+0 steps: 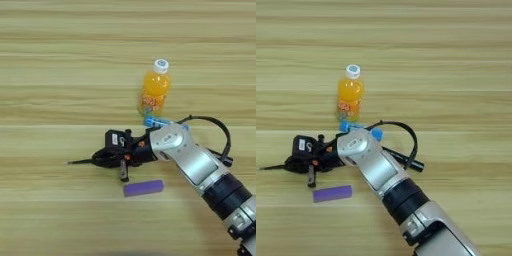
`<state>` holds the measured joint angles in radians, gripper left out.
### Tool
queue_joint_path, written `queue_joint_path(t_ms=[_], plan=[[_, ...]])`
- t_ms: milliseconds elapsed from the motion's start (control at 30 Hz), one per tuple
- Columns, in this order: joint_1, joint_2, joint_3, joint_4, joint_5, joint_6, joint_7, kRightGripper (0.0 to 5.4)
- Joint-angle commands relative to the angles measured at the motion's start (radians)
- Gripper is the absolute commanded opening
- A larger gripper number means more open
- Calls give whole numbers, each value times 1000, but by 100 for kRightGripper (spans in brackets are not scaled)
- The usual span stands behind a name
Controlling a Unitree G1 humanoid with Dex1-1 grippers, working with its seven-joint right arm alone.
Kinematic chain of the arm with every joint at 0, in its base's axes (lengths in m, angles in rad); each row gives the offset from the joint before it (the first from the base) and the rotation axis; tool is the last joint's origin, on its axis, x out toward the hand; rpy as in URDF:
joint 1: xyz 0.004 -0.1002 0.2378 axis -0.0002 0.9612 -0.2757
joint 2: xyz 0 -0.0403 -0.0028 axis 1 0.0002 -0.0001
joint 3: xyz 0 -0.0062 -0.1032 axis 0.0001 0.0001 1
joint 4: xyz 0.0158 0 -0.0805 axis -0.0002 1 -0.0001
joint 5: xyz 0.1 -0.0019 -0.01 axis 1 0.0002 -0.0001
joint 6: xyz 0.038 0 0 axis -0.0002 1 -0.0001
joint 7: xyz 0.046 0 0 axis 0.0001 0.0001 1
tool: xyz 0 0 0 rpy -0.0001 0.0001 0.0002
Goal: Move the objects on the table
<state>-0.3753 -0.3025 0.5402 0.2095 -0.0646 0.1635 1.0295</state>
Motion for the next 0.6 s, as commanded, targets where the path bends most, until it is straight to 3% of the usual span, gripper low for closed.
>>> queue_joint_path(t_ms=[33, 300, 600], plan=[[-28, -16, -7, 4, -43, 2, -39, 30], [-26, -16, -20, -20, -28, 5, -37, 30], [-66, -43, -141, -64, 23, 25, -48, 30]])
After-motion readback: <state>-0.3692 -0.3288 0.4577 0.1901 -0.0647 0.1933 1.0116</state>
